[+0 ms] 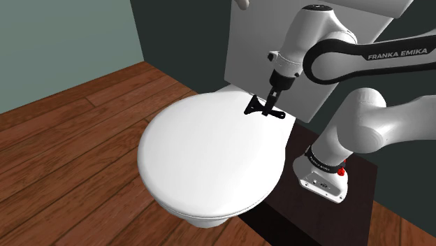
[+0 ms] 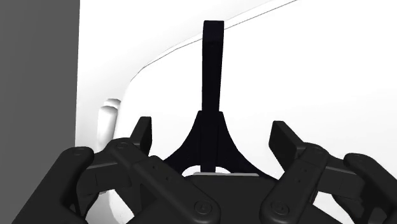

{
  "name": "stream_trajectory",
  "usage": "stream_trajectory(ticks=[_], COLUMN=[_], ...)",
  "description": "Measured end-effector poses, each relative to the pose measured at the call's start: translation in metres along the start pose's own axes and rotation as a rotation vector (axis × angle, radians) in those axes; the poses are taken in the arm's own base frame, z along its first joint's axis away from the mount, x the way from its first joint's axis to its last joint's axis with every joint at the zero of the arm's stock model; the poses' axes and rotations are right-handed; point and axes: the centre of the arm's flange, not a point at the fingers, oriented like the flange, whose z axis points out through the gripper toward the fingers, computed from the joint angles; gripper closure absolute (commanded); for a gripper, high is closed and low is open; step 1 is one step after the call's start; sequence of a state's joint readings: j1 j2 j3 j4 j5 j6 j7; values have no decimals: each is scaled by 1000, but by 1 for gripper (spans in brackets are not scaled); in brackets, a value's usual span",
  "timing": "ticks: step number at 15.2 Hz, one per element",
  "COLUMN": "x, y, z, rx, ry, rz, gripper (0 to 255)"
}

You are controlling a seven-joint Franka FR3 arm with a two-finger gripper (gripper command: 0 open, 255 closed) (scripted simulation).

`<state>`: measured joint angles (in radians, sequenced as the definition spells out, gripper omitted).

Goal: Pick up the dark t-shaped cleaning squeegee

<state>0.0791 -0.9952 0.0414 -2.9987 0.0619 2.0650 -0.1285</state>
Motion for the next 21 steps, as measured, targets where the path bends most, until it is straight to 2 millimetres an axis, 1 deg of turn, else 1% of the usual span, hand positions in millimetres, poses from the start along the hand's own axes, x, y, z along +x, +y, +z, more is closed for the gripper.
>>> stream_trajectory(ticks=[2,3,14,16,21], x=[-1,-1,0,0,1], y=[1,0,-1,0,-1], z=[10,12,8,2,-22], rx=[0,0,3,1,0], ry=[0,0,8,3,1], rz=[0,0,-1,0,0], gripper=[0,255,255,255,255])
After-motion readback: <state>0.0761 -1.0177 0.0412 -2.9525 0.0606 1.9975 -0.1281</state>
